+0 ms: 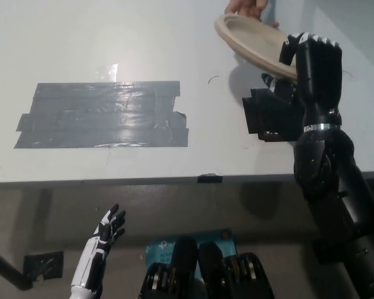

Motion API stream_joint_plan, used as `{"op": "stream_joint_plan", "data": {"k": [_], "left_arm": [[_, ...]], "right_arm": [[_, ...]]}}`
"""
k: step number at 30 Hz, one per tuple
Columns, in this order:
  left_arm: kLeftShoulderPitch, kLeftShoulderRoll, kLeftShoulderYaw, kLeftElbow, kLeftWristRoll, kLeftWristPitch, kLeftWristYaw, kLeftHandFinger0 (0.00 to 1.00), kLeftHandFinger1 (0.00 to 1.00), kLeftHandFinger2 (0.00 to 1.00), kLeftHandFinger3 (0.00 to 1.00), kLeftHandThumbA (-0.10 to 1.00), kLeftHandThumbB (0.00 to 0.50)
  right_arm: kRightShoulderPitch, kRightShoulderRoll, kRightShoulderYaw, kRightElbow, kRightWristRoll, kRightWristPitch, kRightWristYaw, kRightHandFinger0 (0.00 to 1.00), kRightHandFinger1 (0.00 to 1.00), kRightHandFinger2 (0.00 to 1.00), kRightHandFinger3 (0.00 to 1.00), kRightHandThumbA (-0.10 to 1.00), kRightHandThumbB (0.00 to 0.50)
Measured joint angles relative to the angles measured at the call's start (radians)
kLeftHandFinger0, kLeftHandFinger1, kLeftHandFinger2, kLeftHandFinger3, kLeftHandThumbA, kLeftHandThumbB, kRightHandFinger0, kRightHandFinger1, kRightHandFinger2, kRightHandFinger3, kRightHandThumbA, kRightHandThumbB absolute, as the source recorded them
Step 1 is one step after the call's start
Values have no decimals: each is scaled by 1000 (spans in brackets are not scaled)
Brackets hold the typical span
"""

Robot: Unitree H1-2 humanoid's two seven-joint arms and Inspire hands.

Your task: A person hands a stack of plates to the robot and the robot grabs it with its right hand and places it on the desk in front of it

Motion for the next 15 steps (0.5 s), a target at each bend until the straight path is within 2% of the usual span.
{"op": "stream_joint_plan", "data": {"k": [4, 7, 8, 10, 13, 15], "left_arm": [[0, 0, 0, 0, 0, 0, 0, 1000, 1000, 1000, 1000, 1000, 257], [0, 0, 0, 0, 0, 3, 0, 1000, 1000, 1000, 1000, 1000, 256], [0, 0, 0, 0, 0, 4, 0, 1000, 1000, 1000, 1000, 1000, 247], [0, 0, 1, 0, 0, 7, 0, 1000, 1000, 1000, 1000, 1000, 243], [-1, 2, 1, 0, 0, 9, 1, 1000, 1000, 1000, 1000, 1000, 245], [-2, 4, 1, 0, 0, 11, 1, 1000, 1000, 1000, 1000, 1000, 248]], "right_arm": [[0, -8, 0, -45, 1, -20, -7, 0, 0, 82, 0, 937, 0], [1, -26, 0, -91, 0, -31, -8, 0, 0, 106, 19, 1000, 0], [1, -32, 0, -104, -1, -33, -8, 0, 0, 137, 25, 947, 0], [1, -53, -1, -149, -2, -37, -7, 0, 0, 173, 39, 940, 0], [1, -80, -5, -196, -2, -40, -6, 0, 0, 223, 96, 831, 0], [-2, -100, -7, -209, -2, -45, -7, 0, 0, 210, 91, 808, 0]]}}
